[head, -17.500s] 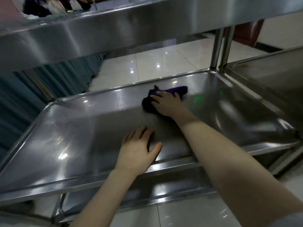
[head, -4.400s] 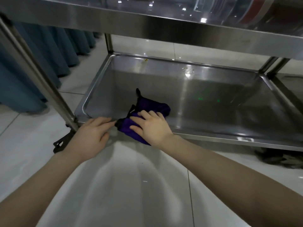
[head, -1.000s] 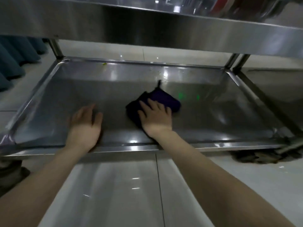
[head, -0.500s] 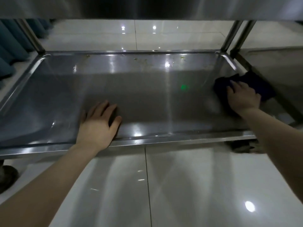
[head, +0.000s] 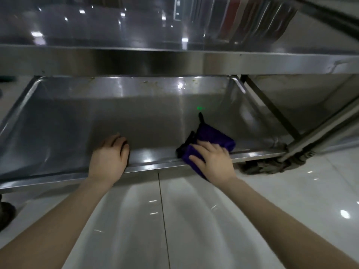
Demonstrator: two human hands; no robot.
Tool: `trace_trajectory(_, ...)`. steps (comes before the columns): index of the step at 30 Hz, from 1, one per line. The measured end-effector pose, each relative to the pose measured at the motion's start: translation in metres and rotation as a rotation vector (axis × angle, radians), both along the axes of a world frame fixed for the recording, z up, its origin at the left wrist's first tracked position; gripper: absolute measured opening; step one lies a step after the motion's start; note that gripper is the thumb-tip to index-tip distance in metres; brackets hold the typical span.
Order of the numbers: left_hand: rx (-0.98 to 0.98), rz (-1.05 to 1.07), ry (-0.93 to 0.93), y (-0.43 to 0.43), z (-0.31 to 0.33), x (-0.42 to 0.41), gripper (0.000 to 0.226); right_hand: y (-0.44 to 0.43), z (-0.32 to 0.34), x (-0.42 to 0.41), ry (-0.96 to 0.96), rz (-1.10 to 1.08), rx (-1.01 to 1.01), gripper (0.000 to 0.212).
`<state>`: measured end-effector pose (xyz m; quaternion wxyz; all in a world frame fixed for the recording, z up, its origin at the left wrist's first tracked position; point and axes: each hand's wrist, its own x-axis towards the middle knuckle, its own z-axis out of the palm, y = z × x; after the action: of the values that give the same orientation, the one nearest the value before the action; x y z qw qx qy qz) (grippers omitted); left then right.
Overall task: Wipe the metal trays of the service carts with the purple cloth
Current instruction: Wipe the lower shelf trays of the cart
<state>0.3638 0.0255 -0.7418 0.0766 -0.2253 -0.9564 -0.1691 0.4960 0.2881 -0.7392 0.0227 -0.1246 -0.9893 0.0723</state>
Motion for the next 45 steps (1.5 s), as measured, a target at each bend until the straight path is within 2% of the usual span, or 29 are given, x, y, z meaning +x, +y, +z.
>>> trace_trajectory(2, -0.041, -0.050, -0.034, -0.005, 0.002, 0.011, 0.045, -0.022, 0.001, 0.015, 0.089, 0.016, 0.029, 0.039)
trace_trajectory(4, -0.081, -0.105, -0.097, -0.017, 0.003, 0.029, 0.054, -0.038, 0.004, 0.025, 0.095, 0.031, 0.043, 0.036)
trace_trajectory(6, -0.105, -0.157, -0.177, -0.034, 0.014, 0.050, 0.056, -0.050, 0.021, 0.030, -0.044, 0.050, -0.017, 0.039)
trace_trajectory(9, -0.257, -0.204, -0.371, -0.070, 0.052, 0.087, 0.046, -0.069, 0.071, 0.036, -0.325, 0.116, -0.143, 0.041)
trace_trajectory(12, -0.326, -0.149, -0.521, -0.102, 0.121, 0.115, 0.048, -0.097, 0.144, 0.047, -0.370, 0.164, -0.230, 0.040)
trace_trajectory(20, -0.163, 0.006, -0.643, -0.170, 0.371, 0.144, 0.038, -0.179, 0.391, 0.071, -0.348, 0.258, -0.292, 0.043)
trace_trajectory(26, 0.006, 0.078, -0.524, -0.223, 0.564, 0.143, 0.030, -0.236, 0.589, 0.060, -0.297, 0.399, -0.275, 0.044)
trace_trajectory(31, 0.030, 0.144, -0.379, -0.277, 0.679, 0.111, 0.024, -0.277, 0.719, 0.009, -0.130, 0.504, -0.256, 0.042)
trace_trajectory(37, 0.060, 0.225, -0.172, -0.327, 0.771, 0.046, 0.025, -0.302, 0.801, -0.074, 0.035, 0.497, -0.235, 0.040)
trace_trajectory(45, 0.008, 0.250, -0.071, -0.331, 0.854, -0.048, 0.030, -0.309, 0.864, -0.184, 0.218, 0.528, -0.272, 0.037)
